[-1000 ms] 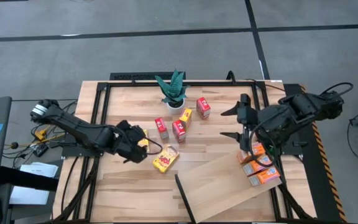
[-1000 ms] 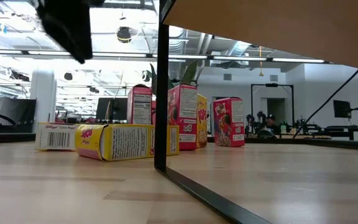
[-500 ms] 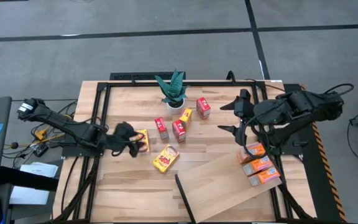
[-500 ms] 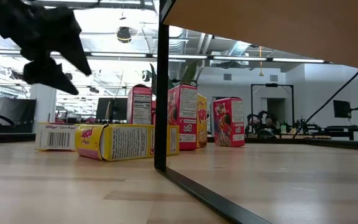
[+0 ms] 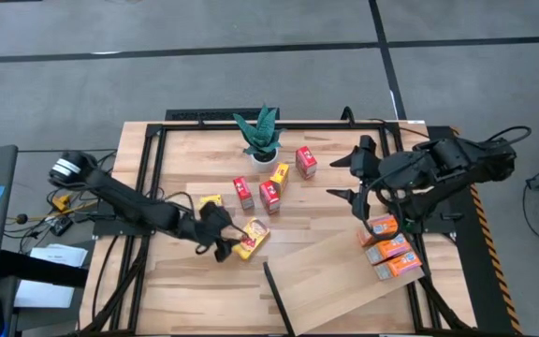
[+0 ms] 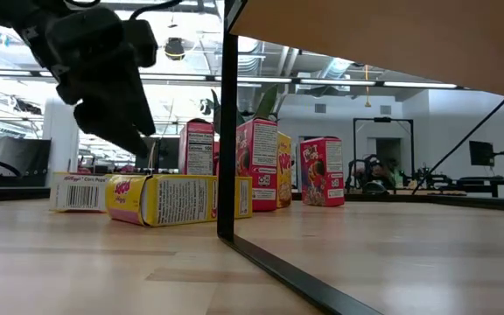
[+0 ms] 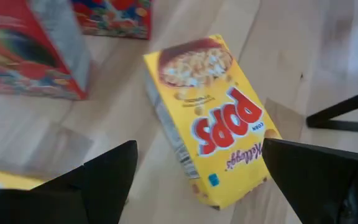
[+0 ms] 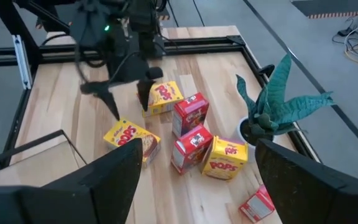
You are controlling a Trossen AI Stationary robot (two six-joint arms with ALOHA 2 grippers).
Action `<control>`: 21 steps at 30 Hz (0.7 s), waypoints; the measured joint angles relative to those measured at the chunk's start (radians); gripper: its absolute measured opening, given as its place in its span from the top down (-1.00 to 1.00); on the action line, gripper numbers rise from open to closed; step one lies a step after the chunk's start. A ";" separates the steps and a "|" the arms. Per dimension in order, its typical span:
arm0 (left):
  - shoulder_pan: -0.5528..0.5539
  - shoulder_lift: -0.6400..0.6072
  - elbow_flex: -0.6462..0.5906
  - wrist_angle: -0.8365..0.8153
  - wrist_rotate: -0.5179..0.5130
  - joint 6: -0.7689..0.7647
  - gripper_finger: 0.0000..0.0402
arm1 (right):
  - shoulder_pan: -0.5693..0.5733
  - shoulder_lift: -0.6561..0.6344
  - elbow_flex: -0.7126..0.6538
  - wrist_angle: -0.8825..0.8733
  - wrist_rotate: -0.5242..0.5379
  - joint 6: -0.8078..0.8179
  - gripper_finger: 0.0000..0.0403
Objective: Stack cereal on shelf
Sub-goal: Put the bottom right yellow cereal box on the shelf
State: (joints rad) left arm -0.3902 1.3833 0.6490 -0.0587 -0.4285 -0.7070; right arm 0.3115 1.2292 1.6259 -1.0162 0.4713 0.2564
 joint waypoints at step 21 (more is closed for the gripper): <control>-0.152 0.070 0.000 -0.126 -0.163 -0.287 0.44 | 0.000 0.082 -0.001 0.013 -0.003 -0.027 -0.66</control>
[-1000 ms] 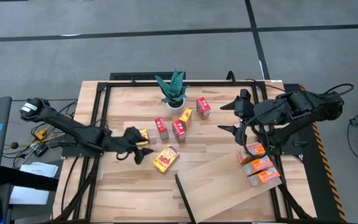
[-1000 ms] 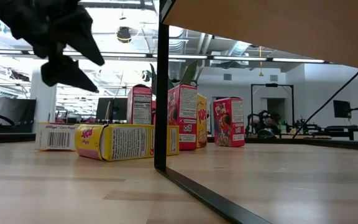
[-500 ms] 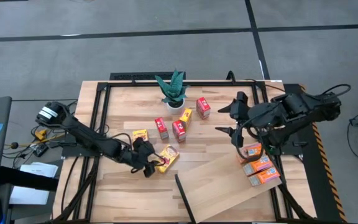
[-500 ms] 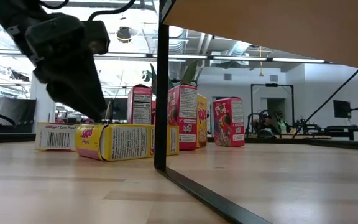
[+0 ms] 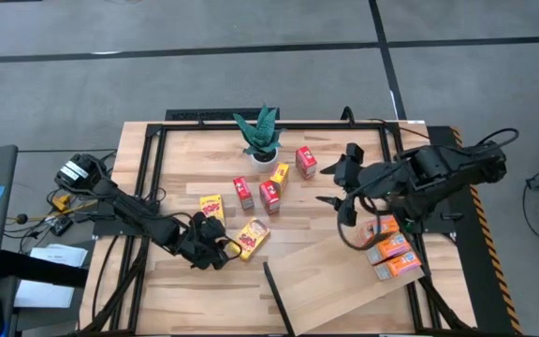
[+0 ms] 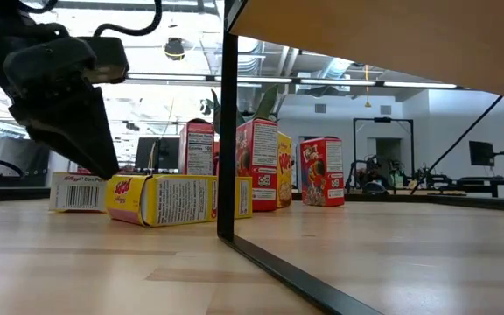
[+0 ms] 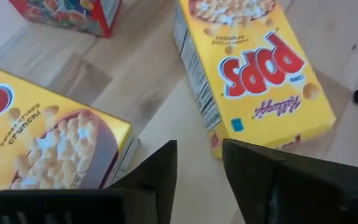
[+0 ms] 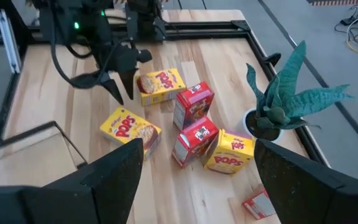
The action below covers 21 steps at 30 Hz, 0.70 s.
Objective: Stack cereal on shelf
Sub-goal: Put the bottom right yellow cereal box on the shelf
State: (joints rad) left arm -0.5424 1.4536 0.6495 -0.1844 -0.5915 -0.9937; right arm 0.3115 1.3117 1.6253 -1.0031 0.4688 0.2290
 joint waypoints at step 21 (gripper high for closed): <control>-0.096 -0.026 0.000 0.130 -0.127 -0.018 0.75 | -0.172 0.306 0.000 0.409 -0.044 -0.225 -0.51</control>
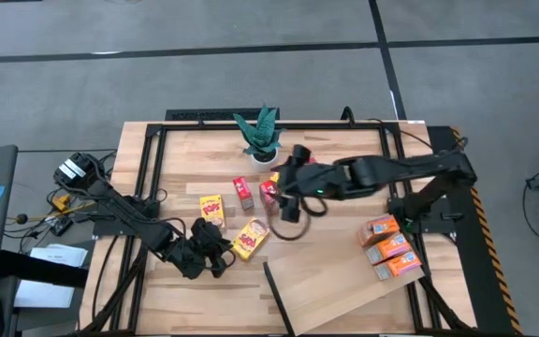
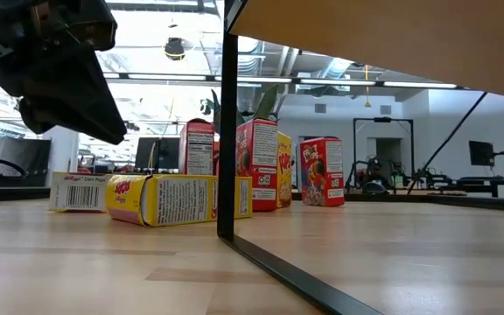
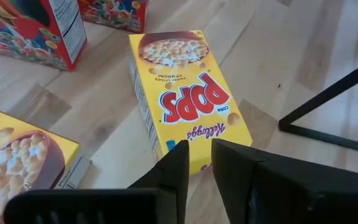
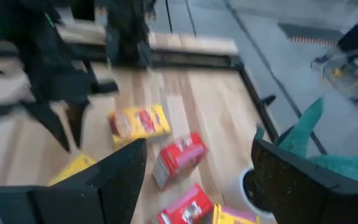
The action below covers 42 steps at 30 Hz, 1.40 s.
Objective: Stack cereal on shelf
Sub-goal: Put the bottom right yellow cereal box on the shelf
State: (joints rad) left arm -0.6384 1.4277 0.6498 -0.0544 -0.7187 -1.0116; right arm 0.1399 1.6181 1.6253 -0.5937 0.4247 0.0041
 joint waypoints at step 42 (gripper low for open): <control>0.079 0.246 -0.062 0.363 0.129 -0.039 1.00 | -0.055 0.337 0.000 0.017 -0.404 0.013 0.94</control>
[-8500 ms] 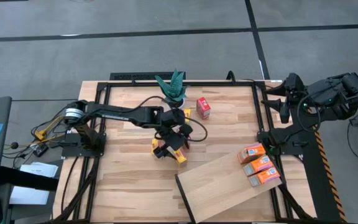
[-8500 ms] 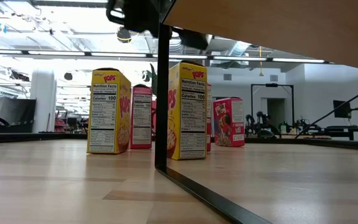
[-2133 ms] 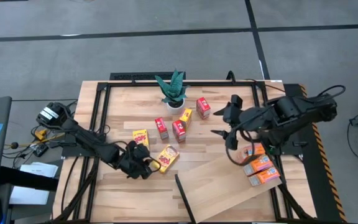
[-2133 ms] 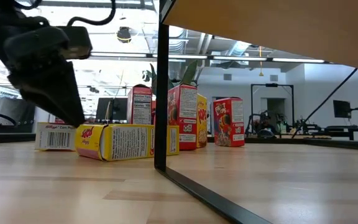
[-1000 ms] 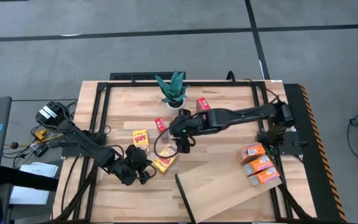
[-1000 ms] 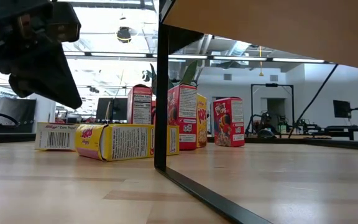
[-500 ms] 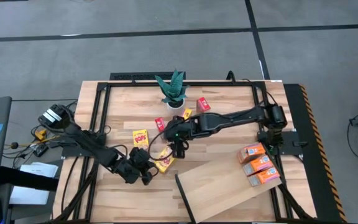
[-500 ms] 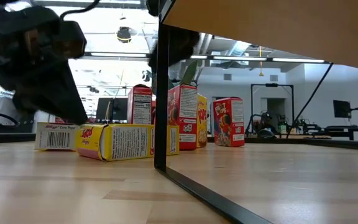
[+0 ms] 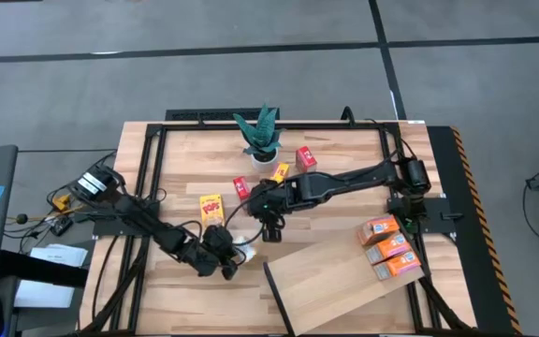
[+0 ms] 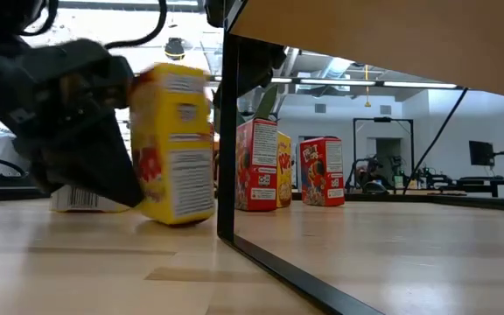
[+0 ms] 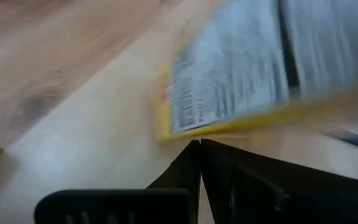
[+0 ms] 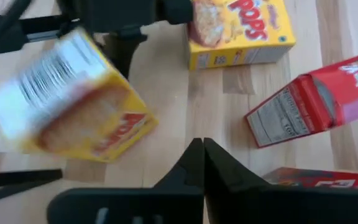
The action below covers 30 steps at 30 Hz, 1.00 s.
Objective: Stack cereal on shelf
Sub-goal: Put the bottom right yellow cereal box on the shelf
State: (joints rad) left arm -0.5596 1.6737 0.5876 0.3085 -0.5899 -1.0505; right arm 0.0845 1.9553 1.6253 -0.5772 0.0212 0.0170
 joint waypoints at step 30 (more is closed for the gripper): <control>0.061 -0.001 0.000 0.090 0.026 -0.009 1.00 | 0.009 -0.091 0.128 -0.136 -0.122 -0.240 -0.30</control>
State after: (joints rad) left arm -0.4989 1.6726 0.5877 0.3990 -0.5644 -1.0595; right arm 0.0937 1.8643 1.7531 -0.7132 -0.1005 -0.2230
